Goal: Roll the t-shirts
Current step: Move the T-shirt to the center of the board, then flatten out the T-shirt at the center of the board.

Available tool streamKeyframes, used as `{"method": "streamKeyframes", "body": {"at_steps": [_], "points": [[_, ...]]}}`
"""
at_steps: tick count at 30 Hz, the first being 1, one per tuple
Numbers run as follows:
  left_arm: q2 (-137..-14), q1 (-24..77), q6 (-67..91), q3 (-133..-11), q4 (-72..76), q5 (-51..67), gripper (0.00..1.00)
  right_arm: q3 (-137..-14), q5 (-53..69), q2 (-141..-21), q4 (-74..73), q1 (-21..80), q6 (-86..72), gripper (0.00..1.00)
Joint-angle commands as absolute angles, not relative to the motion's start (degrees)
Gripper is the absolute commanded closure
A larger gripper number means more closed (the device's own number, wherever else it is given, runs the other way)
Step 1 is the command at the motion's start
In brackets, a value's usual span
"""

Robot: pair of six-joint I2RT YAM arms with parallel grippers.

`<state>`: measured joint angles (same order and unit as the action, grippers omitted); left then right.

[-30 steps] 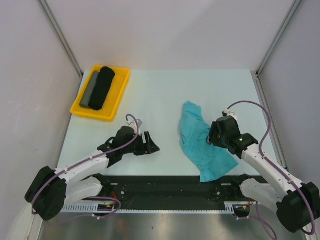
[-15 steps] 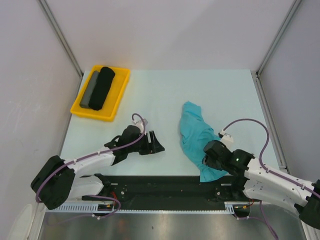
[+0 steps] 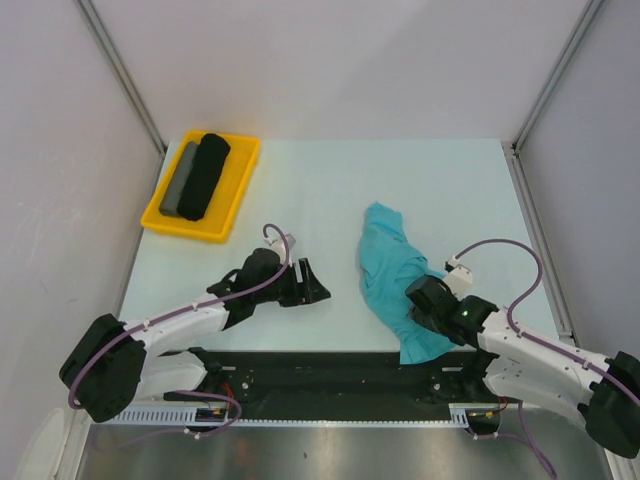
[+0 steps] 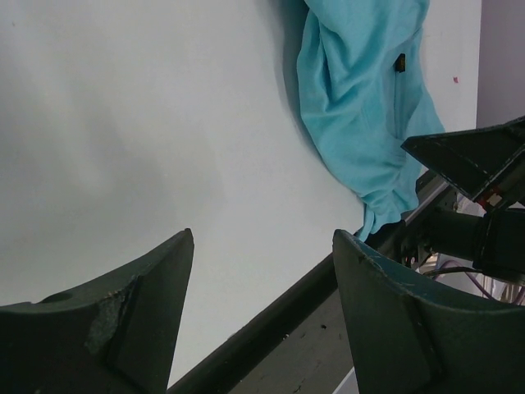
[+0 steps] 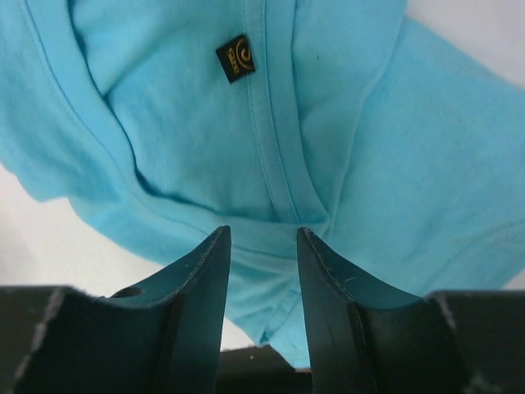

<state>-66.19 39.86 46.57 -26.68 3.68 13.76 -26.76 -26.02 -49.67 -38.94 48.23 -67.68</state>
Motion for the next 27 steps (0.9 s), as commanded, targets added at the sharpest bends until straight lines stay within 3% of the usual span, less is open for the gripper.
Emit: {"method": "streamKeyframes", "body": {"at_steps": [1,6,12,20,24,27], "points": [[-64.78,40.17,46.58,-28.74,3.87,13.89,0.26,-26.72,-26.11,-52.38,-33.31,45.97,-64.69,0.57],[-64.42,40.17,46.32,-28.74,3.52,14.15,0.26,-26.54,-26.54,-49.58,-38.49,47.02,-66.53,0.47],[-63.98,40.17,46.05,-29.27,2.72,13.97,0.25,-24.61,-26.99,-42.98,-42.45,48.51,-69.87,0.48],[-63.63,40.17,46.32,-29.53,2.29,13.8,0.25,-21.27,-25.66,-45.69,-35.61,48.69,-70.31,0.52],[-63.63,40.17,46.32,-29.36,2.46,13.54,0.25,-22.32,-24.61,-46.49,-32.35,47.2,-67.51,0.73],[-63.9,40.17,46.49,-28.92,3.25,13.62,0.25,-24.86,-25.31,-47.19,-32.78,46.5,-64.69,0.77]]}}
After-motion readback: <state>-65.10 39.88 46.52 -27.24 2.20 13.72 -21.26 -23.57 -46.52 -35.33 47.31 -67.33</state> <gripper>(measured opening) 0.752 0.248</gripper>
